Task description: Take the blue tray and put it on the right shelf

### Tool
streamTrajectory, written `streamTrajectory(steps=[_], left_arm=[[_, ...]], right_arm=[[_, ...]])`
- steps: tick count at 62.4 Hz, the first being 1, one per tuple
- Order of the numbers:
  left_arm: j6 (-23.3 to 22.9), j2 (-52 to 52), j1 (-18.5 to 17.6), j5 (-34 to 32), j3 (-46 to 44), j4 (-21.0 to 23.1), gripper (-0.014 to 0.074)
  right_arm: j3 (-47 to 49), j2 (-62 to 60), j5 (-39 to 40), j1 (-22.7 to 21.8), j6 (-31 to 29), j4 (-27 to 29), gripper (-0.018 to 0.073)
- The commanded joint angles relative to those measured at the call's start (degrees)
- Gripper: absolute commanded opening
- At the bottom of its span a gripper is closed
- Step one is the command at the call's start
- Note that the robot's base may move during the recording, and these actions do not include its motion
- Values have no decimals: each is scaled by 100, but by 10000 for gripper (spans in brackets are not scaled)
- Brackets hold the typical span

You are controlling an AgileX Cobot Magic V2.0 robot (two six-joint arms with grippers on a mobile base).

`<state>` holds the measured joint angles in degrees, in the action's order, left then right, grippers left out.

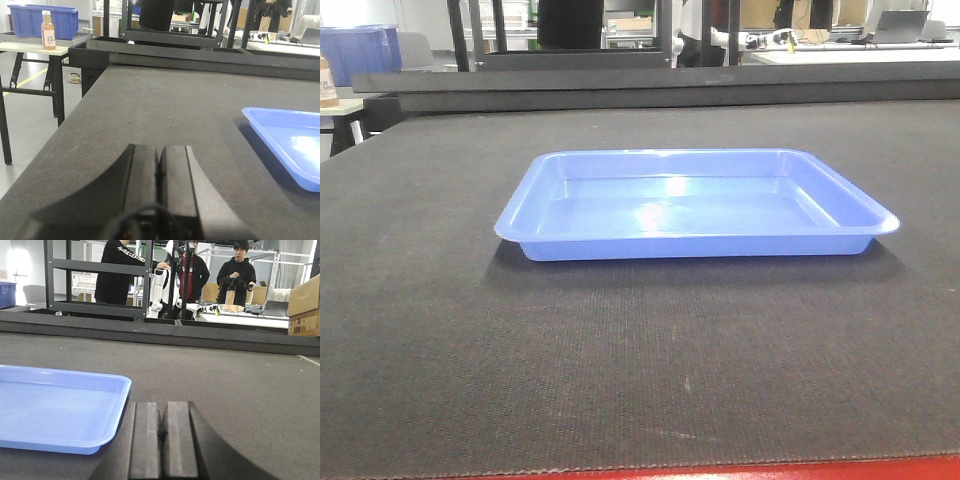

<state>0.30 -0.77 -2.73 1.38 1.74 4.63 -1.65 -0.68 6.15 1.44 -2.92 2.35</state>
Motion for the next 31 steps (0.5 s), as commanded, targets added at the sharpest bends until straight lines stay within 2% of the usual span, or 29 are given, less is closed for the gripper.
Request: streamTrajectory(steps=[1,11,15,19,25,31], left_arm=[[2,-78,-45,-470,161,132,-48],[2,-46,-45,-542,161,180,-48],[2,-46,-45,-652,84,315,-48],[2,-46,-45,-568,-169,290,-48],[2,10,-45,-172,-864,93,-47],[2,345,-45,755,-1737,-75,-7]], right_arm=[[133,-112,493,-25,-26,1,57],[133,-107,768,-25,-22,29,57],[258,-108,853,-25,47,297,57],[590,-106,586,-25,52,654,57],[1380,13,-85,-25,46,721,60],[2148,385,-696,-25,46,707,64]])
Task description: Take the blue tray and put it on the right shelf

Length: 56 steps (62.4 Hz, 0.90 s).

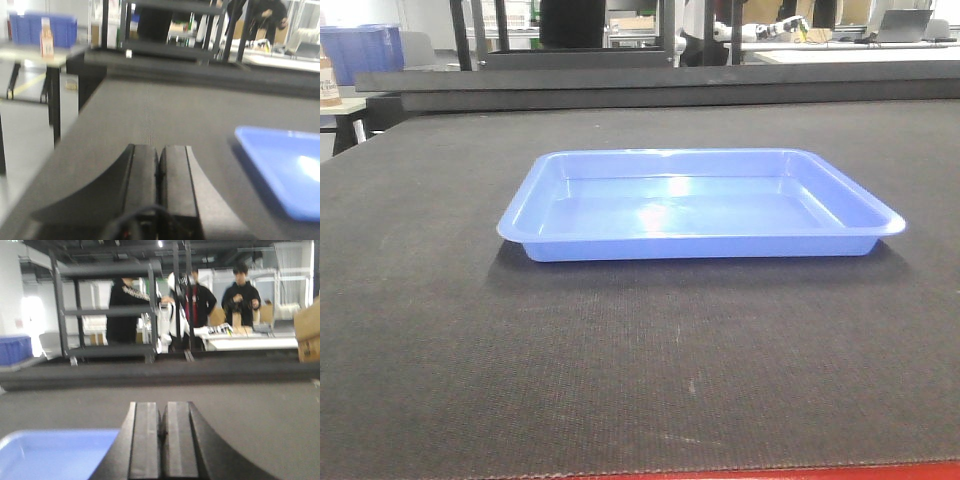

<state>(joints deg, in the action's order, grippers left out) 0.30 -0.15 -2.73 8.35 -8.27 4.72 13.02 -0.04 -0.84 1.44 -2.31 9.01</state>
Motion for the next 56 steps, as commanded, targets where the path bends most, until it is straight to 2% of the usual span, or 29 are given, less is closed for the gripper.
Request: streamTrajectory(steps=[1,6,11,14,19,23,30,37,41,46,51,56], left_arm=[[2,384,-45,261,-912,-93,14],[2,841,-45,781,-1549,-77,142],[2,1388,-45,985,-2102,-54,304],[2,1701,-45,1085,-2365,-54,367],[2,2232,-45,1216,-2739,-35,417],[90,2716,-55,1406,-3121,14,424],[993,3644,-458,2003,-3819,280,423],[1793,4569,-1239,2290,-4545,814,418],[1821,5083,-1734,2345,-4920,1081,417],[1820,5716,-2212,2619,-5464,1076,417],[1606,6544,-2417,3077,-6151,1076,417],[950,7323,-2429,3647,-7006,1046,417]], right_arm=[[821,419,-80,-25,-15,41,74],[1295,893,-271,-25,-15,41,164],[1681,1468,-273,-25,-15,41,325],[1855,1798,-269,-25,-15,41,418],[2090,2387,-275,-25,-15,41,546],[2343,2867,-409,-25,-15,41,609],[3022,3595,-1022,-15,-15,41,613],[3819,4436,-1871,37,-20,46,613],[4339,4942,-2375,179,-39,46,613],[4947,5543,-2920,388,-92,46,613],[5543,6199,-3525,602,-92,46,613],[6154,6886,-4099,743,-92,46,613]])
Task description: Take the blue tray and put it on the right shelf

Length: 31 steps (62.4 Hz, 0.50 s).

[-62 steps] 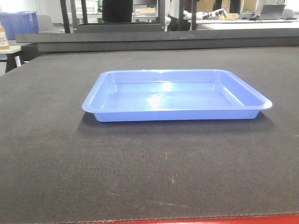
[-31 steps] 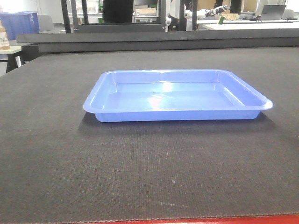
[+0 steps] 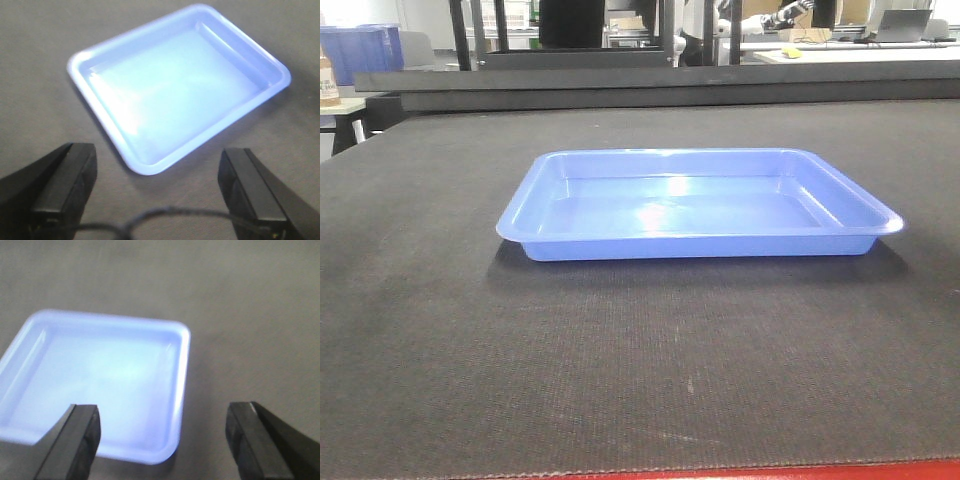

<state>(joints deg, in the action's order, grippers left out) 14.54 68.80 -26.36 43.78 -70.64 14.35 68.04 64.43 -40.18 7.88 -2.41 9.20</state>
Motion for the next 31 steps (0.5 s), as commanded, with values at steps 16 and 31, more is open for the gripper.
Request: streamTrajectory(steps=[16,31], left_arm=[[-2608,2996,-78,2321,-3409,-1435,416],[-3103,4884,-78,3297,-5330,-1513,416]], right_arm=[[2108,2184,-1388,122,324,-275,613],[2792,3230,-1658,122,797,-920,613]])
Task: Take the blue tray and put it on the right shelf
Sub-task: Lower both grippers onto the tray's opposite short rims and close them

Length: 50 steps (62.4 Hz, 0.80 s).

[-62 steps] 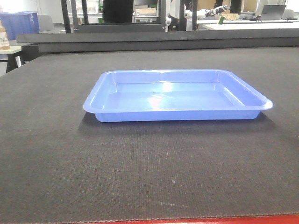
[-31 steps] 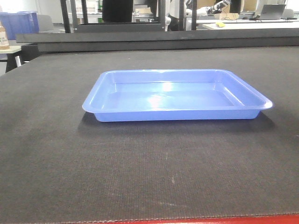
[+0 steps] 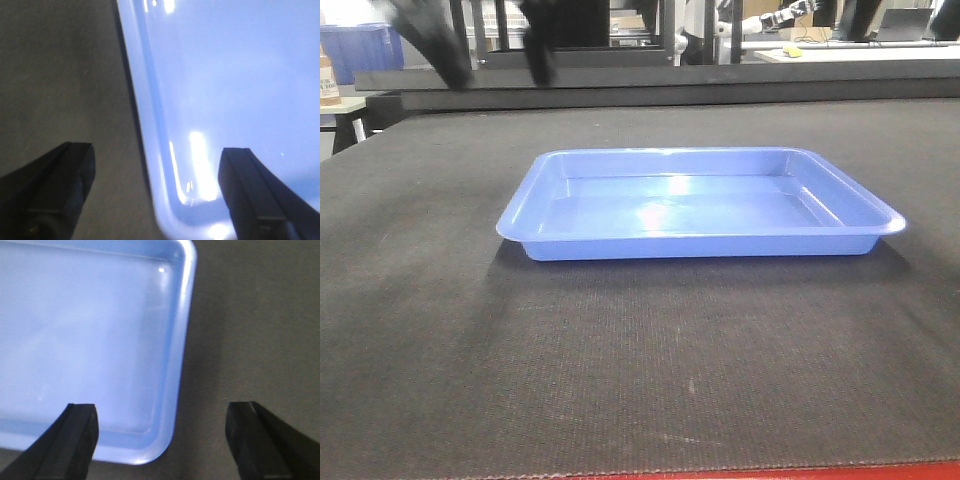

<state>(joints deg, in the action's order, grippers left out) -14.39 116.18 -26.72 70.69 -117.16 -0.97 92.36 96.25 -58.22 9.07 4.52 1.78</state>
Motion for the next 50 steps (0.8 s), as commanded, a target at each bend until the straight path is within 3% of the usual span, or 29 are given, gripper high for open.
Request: streamTrajectory(steps=[1,9,26,50], left_arm=[[-213,269,-41,605,-756,30,416],[-351,734,-41,605,-1182,52,416],[-487,928,-31,605,-1198,-285,416],[-658,1139,-21,605,-1198,-159,416]], right_arm=[[387,103,147,2,104,-178,613],[522,543,187,2,104,-31,613],[558,1314,561,2,104,138,613],[558,1743,758,-67,98,144,613]])
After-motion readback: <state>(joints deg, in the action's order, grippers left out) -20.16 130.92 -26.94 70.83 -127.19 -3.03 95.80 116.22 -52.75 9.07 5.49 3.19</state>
